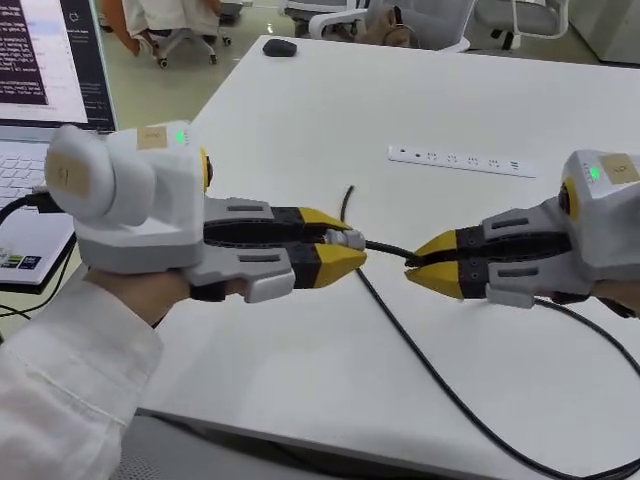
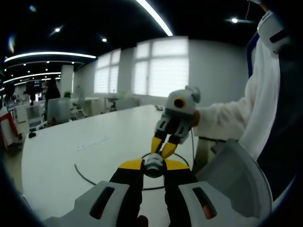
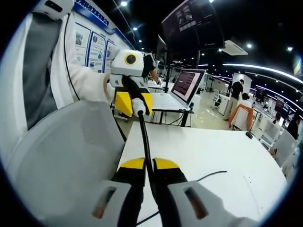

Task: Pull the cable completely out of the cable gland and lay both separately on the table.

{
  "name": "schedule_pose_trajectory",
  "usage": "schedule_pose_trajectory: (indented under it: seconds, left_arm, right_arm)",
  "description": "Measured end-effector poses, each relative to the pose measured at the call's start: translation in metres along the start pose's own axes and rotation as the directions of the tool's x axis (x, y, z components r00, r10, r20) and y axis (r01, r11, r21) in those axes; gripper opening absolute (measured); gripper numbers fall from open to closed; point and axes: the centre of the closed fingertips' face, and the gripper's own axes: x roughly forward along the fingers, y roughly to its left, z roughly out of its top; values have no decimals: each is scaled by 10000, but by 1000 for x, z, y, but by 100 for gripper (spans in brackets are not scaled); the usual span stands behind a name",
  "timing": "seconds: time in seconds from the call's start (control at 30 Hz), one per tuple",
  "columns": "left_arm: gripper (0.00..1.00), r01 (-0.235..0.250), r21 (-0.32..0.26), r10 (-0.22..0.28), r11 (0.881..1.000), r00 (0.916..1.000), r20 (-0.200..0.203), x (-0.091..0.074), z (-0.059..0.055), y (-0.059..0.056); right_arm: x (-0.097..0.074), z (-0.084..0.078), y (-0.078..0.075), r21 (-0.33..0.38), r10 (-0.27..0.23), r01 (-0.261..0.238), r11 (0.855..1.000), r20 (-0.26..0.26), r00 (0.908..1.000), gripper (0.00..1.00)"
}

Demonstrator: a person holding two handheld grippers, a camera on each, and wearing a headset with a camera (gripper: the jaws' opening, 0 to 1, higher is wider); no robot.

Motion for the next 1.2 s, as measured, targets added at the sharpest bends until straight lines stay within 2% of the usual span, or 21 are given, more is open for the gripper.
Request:
schedule_pose_trajectory:
  seconds: [0.1, 0.27, 0.37, 0.53, 0.67, 0.73, 0.83, 0.93, 1.13, 1.2]
  left_arm:
    - [17, -34, 21, 34, 10000, 10000, -71, -2, -3, 1]
    - [17, -178, -87, 177, 9998, 9998, -62, -7, -6, 5]
    - [17, -213, -272, 211, 9994, 9997, -78, -10, -10, 6]
    - [17, -264, -402, 255, 9988, 9994, -237, -13, -19, 5]
    - [17, -214, -607, 187, 9979, 9989, -440, -12, -29, 3]
    - [17, -210, -616, 178, 9979, 9985, -516, -11, -32, 2]
    - [17, -208, -727, 168, 9971, 9983, -554, -11, -36, 1]
    - [17, -266, -795, 222, 9965, 9982, -566, -11, -39, 2]
    - [17, -387, -1011, 331, 9941, 9979, -564, -11, -44, 5]
    - [17, -401, -1035, 340, 9938, 9977, -592, -11, -46, 5]
  right_arm:
    - [0, -14, -3, 210, -92, 99, 9997, -327, 9994, 5]
    - [0, -35, -6, 712, -275, 315, 9970, -565, 9980, 5]
    - [5, -54, -10, 1206, -426, 527, 9913, -852, 9955, 6]
    - [17, -80, -14, 1330, -659, 833, 9876, -1306, 9892, 6]
    - [29, -102, -21, 1550, -1001, 1260, 9799, -1649, 9812, 6]
    - [34, -110, -21, 1584, -1039, 1337, 9783, -1833, 9776, 6]
    - [42, -129, -20, 1408, -984, 1348, 9808, -2395, 9659, 6]
    - [50, -142, -21, 1276, -1063, 1429, 9815, -2583, 9602, 6]
    - [61, -166, -9, 1306, -447, 931, 9871, -3331, 9418, 7]
    - [64, -172, -5, 1416, -342, 878, 9860, -3439, 9384, 7]
